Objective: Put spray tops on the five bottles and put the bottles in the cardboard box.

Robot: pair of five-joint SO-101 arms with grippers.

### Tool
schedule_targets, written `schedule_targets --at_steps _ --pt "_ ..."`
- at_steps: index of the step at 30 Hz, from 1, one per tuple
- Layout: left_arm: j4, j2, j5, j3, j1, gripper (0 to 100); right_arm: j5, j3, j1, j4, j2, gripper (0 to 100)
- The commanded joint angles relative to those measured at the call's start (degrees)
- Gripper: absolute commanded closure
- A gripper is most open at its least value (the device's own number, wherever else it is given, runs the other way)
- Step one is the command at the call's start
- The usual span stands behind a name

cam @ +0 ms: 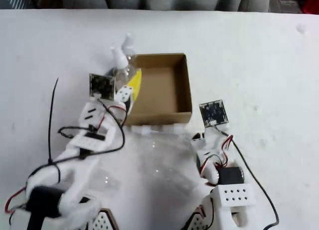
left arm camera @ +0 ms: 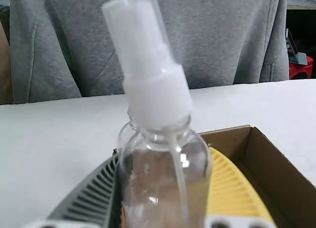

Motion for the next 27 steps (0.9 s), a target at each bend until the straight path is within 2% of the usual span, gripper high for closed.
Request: schedule_targets --at_steps 1,20,27 --pt "-2.7 6.2 -0.4 -8.1 -1.6 98 0.5 -0.5 0.4 -0.8 -0.5 98.2" --pt "-3.0 23.9 -0.4 -18.1 -4.3 98 0.6 -0.5 0.0 -0.9 -0.5 98.2" --pt "-11.3 28.0 -0.4 -17.8 -4.2 98 0.7 -0.5 0.3 -0.9 -0.5 98.2"
